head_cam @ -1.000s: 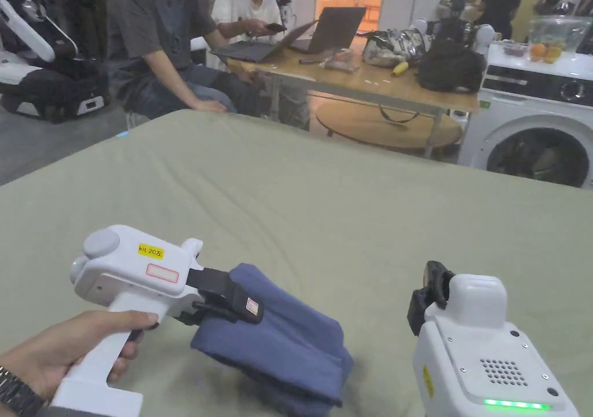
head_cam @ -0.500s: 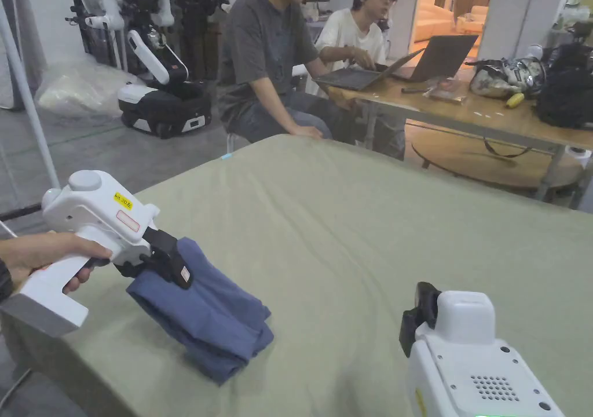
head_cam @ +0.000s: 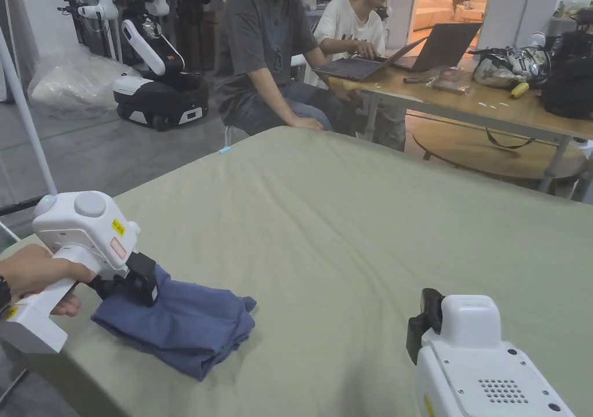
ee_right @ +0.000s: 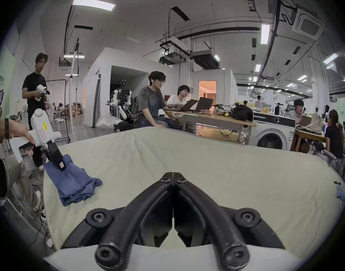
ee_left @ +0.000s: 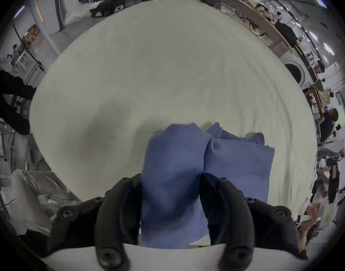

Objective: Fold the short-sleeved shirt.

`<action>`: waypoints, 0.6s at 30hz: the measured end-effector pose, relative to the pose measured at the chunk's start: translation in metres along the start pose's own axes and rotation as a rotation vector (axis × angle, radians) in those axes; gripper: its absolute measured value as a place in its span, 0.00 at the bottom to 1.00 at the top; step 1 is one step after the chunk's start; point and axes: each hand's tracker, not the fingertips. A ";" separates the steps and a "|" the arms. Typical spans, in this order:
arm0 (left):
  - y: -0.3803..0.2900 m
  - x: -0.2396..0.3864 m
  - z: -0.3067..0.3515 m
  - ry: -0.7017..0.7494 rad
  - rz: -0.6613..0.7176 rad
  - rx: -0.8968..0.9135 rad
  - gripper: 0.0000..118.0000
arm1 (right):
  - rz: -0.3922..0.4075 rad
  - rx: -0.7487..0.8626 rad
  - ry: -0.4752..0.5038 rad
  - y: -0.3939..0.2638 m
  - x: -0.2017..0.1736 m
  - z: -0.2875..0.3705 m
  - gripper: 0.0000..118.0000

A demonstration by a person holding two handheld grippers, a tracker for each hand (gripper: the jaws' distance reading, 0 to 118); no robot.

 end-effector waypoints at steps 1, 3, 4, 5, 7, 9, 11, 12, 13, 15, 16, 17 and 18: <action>0.003 -0.005 0.003 0.019 -0.005 0.027 0.45 | -0.002 -0.003 0.001 0.000 0.000 0.000 0.00; 0.000 -0.004 0.021 0.042 -0.021 0.101 0.45 | -0.008 -0.004 0.004 -0.001 0.001 -0.001 0.00; -0.002 -0.002 0.028 0.047 -0.021 0.135 0.45 | -0.012 -0.005 0.003 -0.001 0.001 0.000 0.00; 0.006 -0.006 0.028 0.051 -0.026 0.179 0.45 | -0.020 -0.004 0.004 -0.002 0.001 0.000 0.00; -0.002 0.005 0.037 0.030 -0.043 0.293 0.45 | -0.033 -0.006 0.004 -0.002 0.002 -0.001 0.00; -0.020 0.028 0.037 -0.032 -0.103 0.350 0.45 | -0.039 -0.006 0.002 -0.002 0.003 0.000 0.00; -0.032 0.045 0.032 -0.035 -0.135 0.391 0.45 | -0.046 -0.009 -0.003 -0.002 0.007 0.001 0.00; -0.041 0.058 0.028 -0.020 -0.157 0.433 0.44 | -0.054 -0.012 -0.006 -0.002 0.010 0.003 0.00; -0.049 0.069 0.026 -0.018 -0.175 0.473 0.44 | -0.061 -0.013 -0.011 -0.001 0.013 0.005 0.00; -0.021 0.045 0.036 -0.042 -0.199 0.548 0.44 | -0.070 -0.013 -0.024 -0.001 0.020 0.010 0.00; -0.019 0.047 0.036 -0.067 -0.207 0.589 0.44 | -0.071 -0.010 -0.033 -0.001 0.025 0.013 0.00; -0.029 0.060 0.019 -0.090 -0.210 0.603 0.44 | -0.072 -0.009 -0.045 -0.001 0.029 0.016 0.00; -0.041 0.076 0.000 -0.121 -0.221 0.633 0.44 | -0.076 -0.005 -0.055 -0.001 0.035 0.020 0.00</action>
